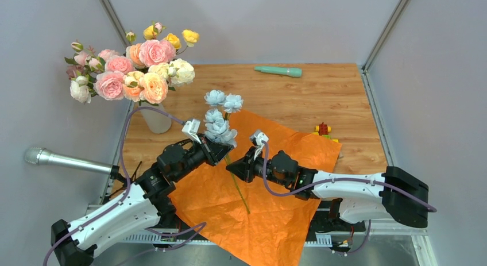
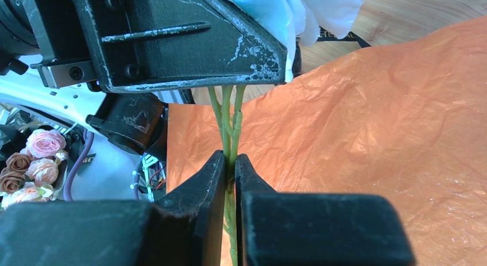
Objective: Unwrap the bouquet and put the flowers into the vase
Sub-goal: Pick up the fake flower from the wrapping paper, then insert the fake flower into the vase.
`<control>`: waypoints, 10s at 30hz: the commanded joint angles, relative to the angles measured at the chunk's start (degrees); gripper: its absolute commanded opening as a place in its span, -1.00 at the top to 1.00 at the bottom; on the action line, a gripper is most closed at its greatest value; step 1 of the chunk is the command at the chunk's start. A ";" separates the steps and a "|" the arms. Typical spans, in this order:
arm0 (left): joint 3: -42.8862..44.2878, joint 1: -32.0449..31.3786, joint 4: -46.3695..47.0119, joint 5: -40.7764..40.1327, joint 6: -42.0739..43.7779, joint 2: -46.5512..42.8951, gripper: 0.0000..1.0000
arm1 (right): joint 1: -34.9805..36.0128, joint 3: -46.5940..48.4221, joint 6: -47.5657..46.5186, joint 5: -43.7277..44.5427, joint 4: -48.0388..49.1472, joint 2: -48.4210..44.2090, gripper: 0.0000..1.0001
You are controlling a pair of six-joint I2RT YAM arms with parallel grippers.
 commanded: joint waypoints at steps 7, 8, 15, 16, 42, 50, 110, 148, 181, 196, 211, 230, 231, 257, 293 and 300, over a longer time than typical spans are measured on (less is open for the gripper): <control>0.62 -0.40 0.64 -1.22 1.31 -1.28 1.00 | 0.78 2.55 -1.33 2.37 0.67 -0.58 0.92; 0.66 -0.40 0.60 -1.24 1.43 -1.34 1.00 | 0.82 2.38 -1.49 2.51 0.48 -1.01 0.87; 0.94 -0.40 0.22 -2.15 3.28 -2.14 1.00 | 0.78 1.37 -2.61 4.87 -1.78 -3.78 0.36; 0.99 -0.40 0.16 -2.40 3.85 -2.39 1.00 | 0.81 1.24 -2.79 5.14 -2.06 -4.26 0.30; 7.94 -0.26 -11.60 -8.68 36.67 -11.51 1.00 | 0.07 -4.10 -5.38 15.58 -11.82 -15.26 -0.97; 12.64 0.26 -16.16 -10.09 45.31 -12.49 1.00 | -2.01 -7.96 -4.70 18.94 -14.88 -22.53 -1.00; 46.04 38.76 -6.62 6.47 66.01 17.79 1.00 | -5.50 -18.85 -6.02 28.83 -37.79 -63.10 -1.00; 35.22 47.84 9.57 7.50 61.04 17.70 1.00 | -5.51 -18.47 -5.59 29.45 -44.53 -65.85 -1.00; 19.62 50.15 11.50 6.34 52.86 12.85 1.00 | -5.51 -17.92 -5.02 29.07 -45.91 -66.74 -1.00; 16.37 50.65 11.40 3.95 52.62 13.79 1.00 | -5.49 -17.52 -3.97 28.32 -47.04 -66.95 -1.00; 16.67 52.09 11.66 1.29 49.97 16.49 0.93 | -5.49 -17.65 -3.21 28.42 -47.80 -66.94 -1.00; 19.79 52.16 3.84 7.18 46.30 11.71 0.07 | -5.51 -14.26 -5.23 28.69 -51.75 -66.82 -1.00; 20.03 52.16 2.90 7.45 46.07 11.59 0.01 | -5.51 -14.00 -5.41 28.74 -52.16 -66.85 -1.00; 25.68 52.16 -20.17 13.63 37.21 3.29 -1.00 | -5.51 -4.45 -6.03 34.50 -60.47 -54.81 -1.00; 30.53 52.16 -31.74 8.99 38.98 -1.07 -1.00 | -32.23 -1.51 -5.37 13.84 -60.08 -41.94 -1.00; 37.16 52.11 -36.16 7.54 40.07 3.54 -1.00 | -32.27 -1.08 -5.40 13.12 -60.16 -41.83 -1.00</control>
